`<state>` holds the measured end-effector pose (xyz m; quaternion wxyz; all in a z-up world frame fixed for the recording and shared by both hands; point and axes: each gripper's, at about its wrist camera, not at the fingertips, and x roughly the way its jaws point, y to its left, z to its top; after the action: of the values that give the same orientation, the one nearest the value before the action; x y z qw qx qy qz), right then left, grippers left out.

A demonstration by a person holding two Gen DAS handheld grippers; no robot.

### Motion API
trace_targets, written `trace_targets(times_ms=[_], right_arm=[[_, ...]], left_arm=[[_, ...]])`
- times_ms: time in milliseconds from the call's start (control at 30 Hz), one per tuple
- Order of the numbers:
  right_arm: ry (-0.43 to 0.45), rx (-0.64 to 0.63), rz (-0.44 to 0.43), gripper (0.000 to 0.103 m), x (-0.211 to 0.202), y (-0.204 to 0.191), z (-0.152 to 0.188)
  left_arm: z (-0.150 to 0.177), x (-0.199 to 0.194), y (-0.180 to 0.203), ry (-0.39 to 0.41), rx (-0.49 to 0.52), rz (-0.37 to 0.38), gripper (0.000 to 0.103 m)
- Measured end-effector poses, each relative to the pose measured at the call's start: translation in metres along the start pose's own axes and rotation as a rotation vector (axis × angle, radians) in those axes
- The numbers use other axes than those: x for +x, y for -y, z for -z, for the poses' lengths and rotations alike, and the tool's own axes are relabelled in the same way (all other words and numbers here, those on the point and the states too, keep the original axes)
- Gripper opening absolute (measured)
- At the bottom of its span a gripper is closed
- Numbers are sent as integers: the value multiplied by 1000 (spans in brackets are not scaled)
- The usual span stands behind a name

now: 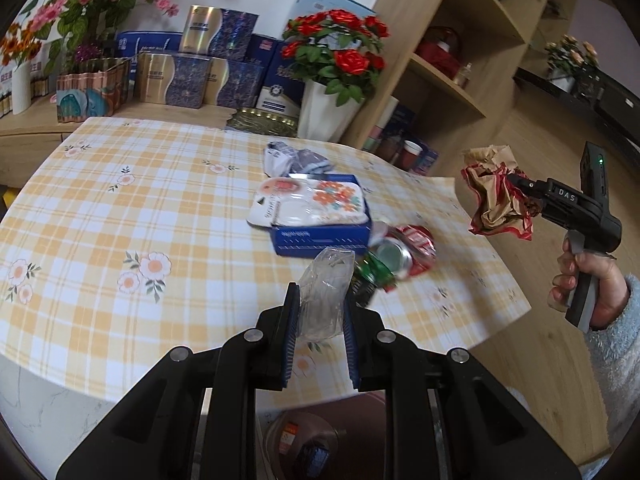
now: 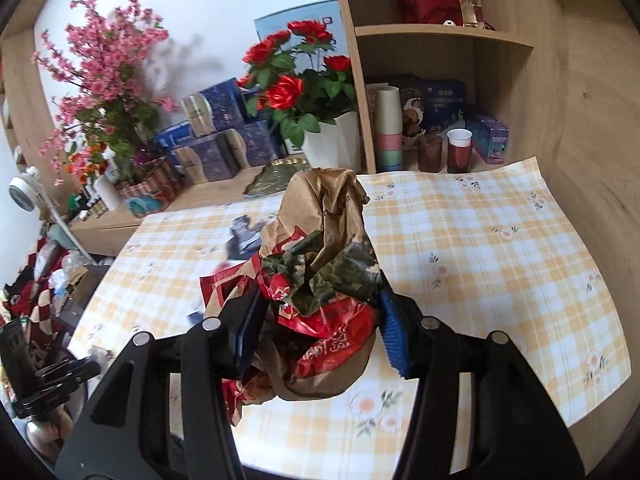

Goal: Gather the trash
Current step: 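Carry the crumpled snack bags to the brown bin and release them with the right tool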

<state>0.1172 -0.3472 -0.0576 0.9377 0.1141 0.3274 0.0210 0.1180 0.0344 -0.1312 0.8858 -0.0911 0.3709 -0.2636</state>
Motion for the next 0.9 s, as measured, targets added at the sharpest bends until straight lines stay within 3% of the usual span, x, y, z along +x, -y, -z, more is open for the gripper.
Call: trace_targets(times_ms=[433,700,900], right_arm=[[22,-96,-47,53,-73,-32,94],[-118,-135,-117,53,-60,-62,182],[-221,-133,-118,53,-39,-69,220]], left_arm=[[56,-40,18,6,32,64,20],[91,-41,15,-13,48,68,20],[114,-38,13,-12,45,54,20]])
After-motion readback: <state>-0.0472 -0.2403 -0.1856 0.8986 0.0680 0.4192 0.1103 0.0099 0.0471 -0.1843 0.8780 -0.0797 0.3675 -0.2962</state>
